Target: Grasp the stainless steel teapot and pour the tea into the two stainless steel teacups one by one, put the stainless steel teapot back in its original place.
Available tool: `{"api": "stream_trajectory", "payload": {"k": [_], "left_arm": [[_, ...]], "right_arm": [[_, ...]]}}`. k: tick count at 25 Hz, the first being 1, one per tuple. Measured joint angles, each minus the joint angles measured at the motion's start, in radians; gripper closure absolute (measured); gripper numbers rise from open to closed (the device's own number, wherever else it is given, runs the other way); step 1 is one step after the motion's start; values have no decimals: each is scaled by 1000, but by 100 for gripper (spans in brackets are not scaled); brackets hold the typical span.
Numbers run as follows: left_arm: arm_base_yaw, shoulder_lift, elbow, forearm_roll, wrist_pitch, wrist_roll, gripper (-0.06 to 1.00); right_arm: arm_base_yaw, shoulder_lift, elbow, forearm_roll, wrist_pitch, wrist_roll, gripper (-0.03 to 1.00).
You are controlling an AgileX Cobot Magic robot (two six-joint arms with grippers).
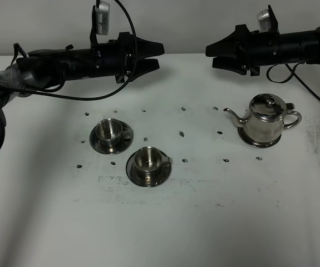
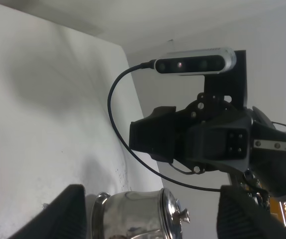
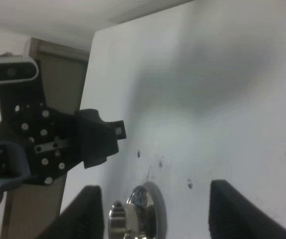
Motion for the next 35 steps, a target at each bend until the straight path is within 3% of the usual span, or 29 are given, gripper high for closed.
{"api": "stream_trajectory", "payload": {"k": [14, 17, 21, 25, 30, 33, 35], "left_arm": [[0, 0, 0, 1, 0, 1, 39], [4, -17, 0, 62, -25, 22, 39], [15, -88, -28, 243, -104, 19, 41], [18, -147, -126, 483, -152, -66, 42], [15, -161, -277, 863, -133, -252, 42], [5, -161, -328, 1081, -85, -350, 42], [-5, -165, -350, 1175, -42, -383, 42]], "right_arm": [[0, 0, 0, -3, 0, -9, 48], [-1, 0, -1, -5, 1, -21, 48], [-5, 0, -72, -117, 2, -15, 48], [-4, 0, -252, -393, 8, 75, 50], [10, 0, -426, -718, 10, 173, 55], [25, -3, -477, -844, 12, 223, 57], [35, -20, -477, -918, 14, 263, 57]]}}
